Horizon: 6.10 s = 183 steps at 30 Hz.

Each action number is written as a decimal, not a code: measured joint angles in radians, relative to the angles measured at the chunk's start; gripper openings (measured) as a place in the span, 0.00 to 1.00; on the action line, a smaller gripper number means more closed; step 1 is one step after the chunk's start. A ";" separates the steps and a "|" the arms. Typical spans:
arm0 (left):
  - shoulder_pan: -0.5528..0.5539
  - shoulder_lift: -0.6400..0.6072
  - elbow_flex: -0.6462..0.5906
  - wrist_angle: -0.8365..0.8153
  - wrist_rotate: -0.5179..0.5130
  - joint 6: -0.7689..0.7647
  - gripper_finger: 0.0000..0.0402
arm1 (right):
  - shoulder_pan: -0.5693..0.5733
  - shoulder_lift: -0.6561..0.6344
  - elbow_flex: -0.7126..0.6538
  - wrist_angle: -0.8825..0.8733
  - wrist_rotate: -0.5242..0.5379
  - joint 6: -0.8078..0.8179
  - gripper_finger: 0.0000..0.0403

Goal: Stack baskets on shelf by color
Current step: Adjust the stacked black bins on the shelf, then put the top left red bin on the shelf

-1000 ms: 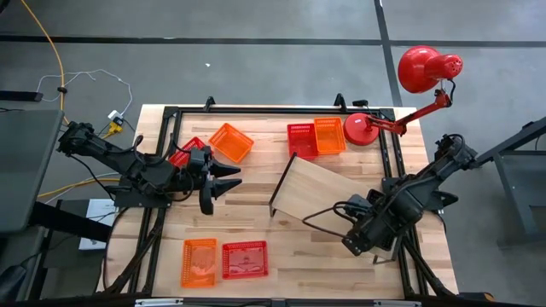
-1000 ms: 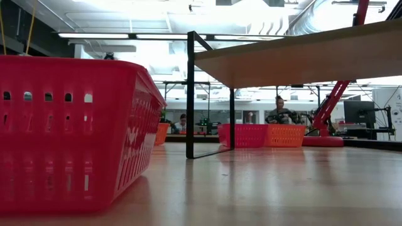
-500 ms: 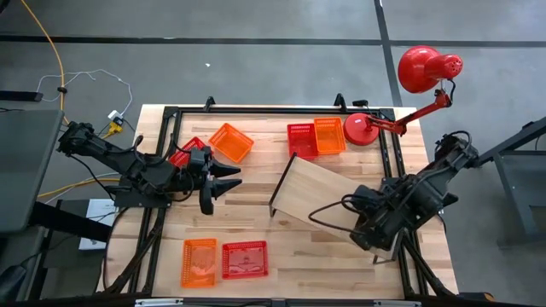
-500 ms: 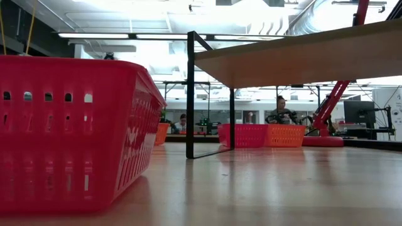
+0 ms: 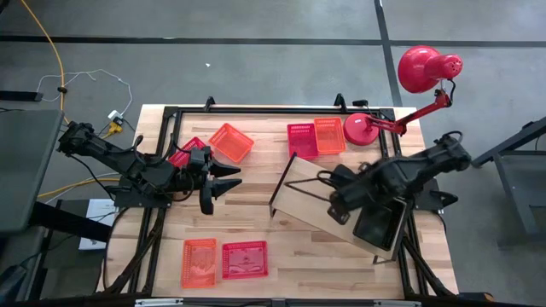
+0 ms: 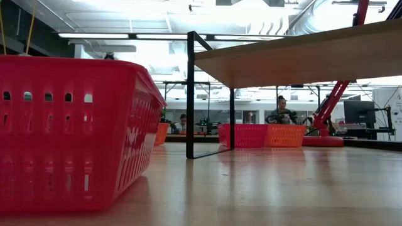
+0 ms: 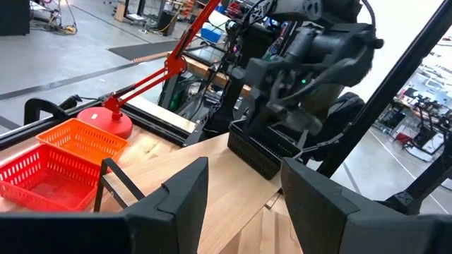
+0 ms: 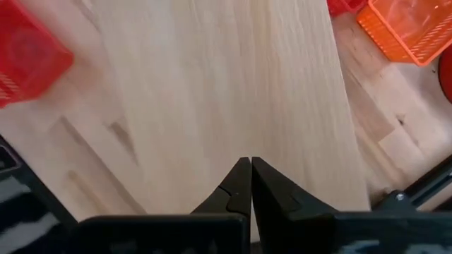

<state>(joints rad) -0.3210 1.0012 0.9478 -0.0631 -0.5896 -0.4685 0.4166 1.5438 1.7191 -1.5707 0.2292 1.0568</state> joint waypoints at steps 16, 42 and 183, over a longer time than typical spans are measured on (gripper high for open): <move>-0.001 0.000 0.000 0.008 0.002 -0.029 0.41 | -0.054 0.007 -0.064 0.001 -0.081 -0.273 0.00; 0.000 0.000 0.000 0.008 -0.001 -0.027 0.41 | 0.035 -0.132 -0.308 0.063 -0.244 -0.187 0.00; 0.067 0.653 0.985 -1.354 0.171 -0.585 0.00 | -0.088 -0.458 -0.543 1.550 0.318 -0.774 0.00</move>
<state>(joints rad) -0.2542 1.6541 1.9329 -1.4175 -0.4187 -1.0535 0.3283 1.0855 1.1763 -0.0208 0.5471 0.2829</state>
